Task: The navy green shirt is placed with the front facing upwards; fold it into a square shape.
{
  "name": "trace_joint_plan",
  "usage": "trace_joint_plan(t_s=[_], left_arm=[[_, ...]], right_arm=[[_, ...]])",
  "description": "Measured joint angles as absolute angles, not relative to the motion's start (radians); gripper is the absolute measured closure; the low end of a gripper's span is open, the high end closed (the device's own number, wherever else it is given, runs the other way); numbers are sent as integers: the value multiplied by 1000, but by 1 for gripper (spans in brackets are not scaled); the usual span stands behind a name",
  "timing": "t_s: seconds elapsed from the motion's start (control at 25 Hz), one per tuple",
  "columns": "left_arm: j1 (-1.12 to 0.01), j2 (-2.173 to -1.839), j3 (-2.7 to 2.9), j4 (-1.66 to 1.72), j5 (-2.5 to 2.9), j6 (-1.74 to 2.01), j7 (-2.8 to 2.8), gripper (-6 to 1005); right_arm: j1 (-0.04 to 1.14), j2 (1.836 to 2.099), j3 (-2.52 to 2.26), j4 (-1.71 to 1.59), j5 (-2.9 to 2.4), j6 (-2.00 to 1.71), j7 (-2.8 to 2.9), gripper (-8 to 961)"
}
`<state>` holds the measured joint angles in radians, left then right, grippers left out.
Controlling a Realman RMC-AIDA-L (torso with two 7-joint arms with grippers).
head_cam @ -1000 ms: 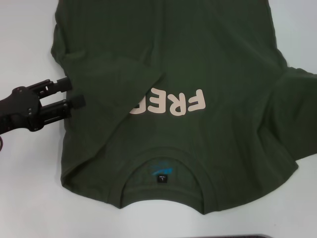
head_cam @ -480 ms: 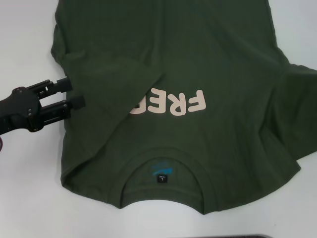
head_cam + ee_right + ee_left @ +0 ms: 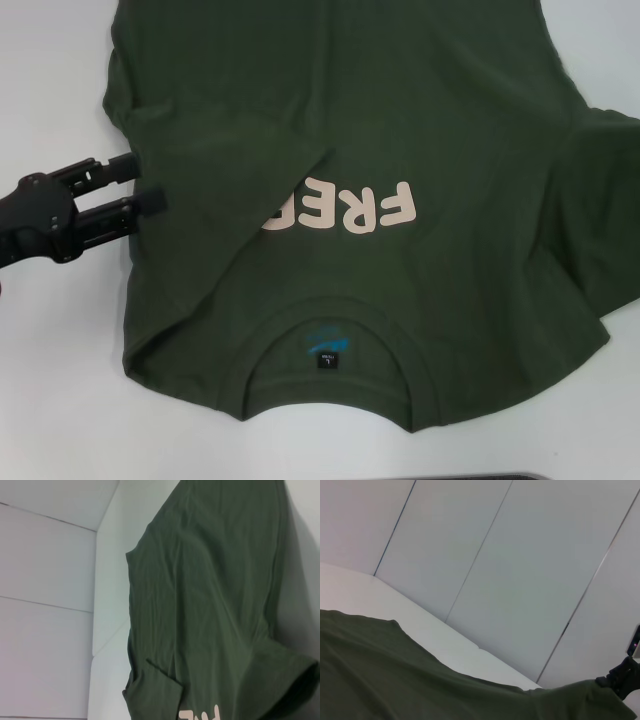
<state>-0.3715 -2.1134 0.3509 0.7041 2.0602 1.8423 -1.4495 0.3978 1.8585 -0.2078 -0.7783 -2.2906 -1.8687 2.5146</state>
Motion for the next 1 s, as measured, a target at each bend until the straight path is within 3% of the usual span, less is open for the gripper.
trace_joint_plan(t_s=[0.44,1.0], left_arm=[[-371,-2115,344,704,2060,1845,-1450,278],[-375,-2118,344,704,2052,1845,-1450,278]], right_arm=[[400,1853,-174,-774,-2283,-1865,2517,946],[519,1924,-282,-599,-2275,-1784,2467,944]])
